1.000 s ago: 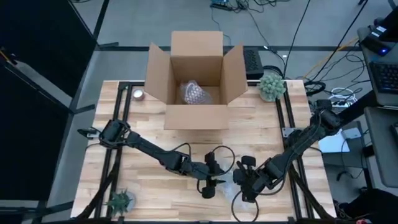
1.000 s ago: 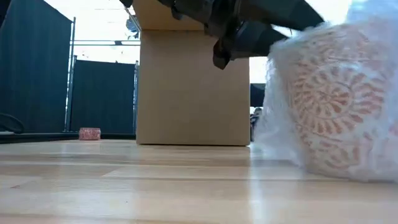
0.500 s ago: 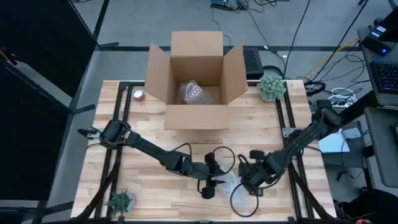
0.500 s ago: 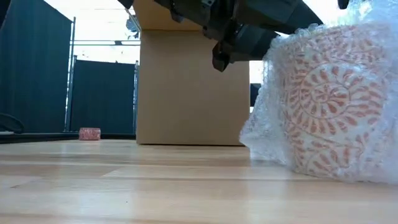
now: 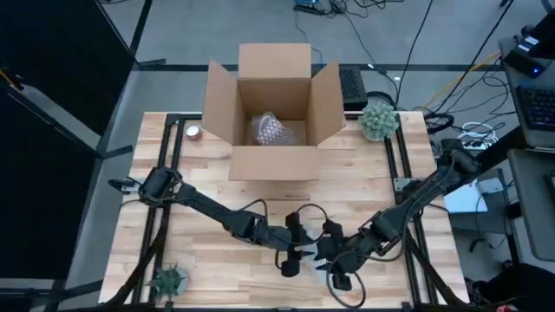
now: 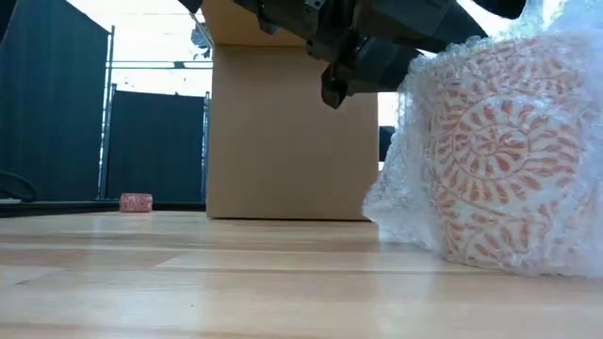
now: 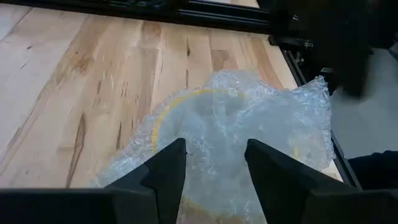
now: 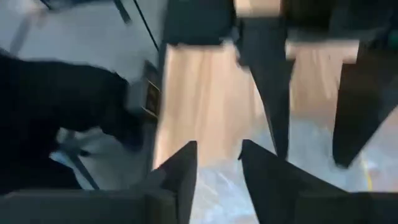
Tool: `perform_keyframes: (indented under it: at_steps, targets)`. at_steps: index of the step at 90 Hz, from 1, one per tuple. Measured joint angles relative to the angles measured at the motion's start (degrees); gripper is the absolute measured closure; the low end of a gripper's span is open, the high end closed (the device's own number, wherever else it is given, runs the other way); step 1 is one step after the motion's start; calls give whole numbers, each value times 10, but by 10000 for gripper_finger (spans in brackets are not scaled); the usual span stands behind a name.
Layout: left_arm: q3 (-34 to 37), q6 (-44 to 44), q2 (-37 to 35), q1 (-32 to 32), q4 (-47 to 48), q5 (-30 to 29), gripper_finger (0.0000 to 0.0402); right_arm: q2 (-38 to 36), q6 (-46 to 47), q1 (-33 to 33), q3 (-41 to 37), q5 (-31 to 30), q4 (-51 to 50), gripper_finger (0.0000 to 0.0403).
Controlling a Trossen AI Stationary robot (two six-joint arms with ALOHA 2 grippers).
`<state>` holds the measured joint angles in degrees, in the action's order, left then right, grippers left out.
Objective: Wrap mug
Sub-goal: Wrap the yellow mug with the bubble wrap
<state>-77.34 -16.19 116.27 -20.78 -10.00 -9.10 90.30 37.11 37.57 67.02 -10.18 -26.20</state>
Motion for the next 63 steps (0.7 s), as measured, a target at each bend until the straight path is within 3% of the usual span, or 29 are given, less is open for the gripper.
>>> perform_keyframes:
  at_steps: [20, 63]
  targets:
    - [0, 0, 0, 0, 1, 0, 242, 58, 4, -5, 0, 11, -14, 250]
    - [-1, 1, 0, 1, 3, 0, 242, 149, -4, -14, 6, 3, -1, 250]
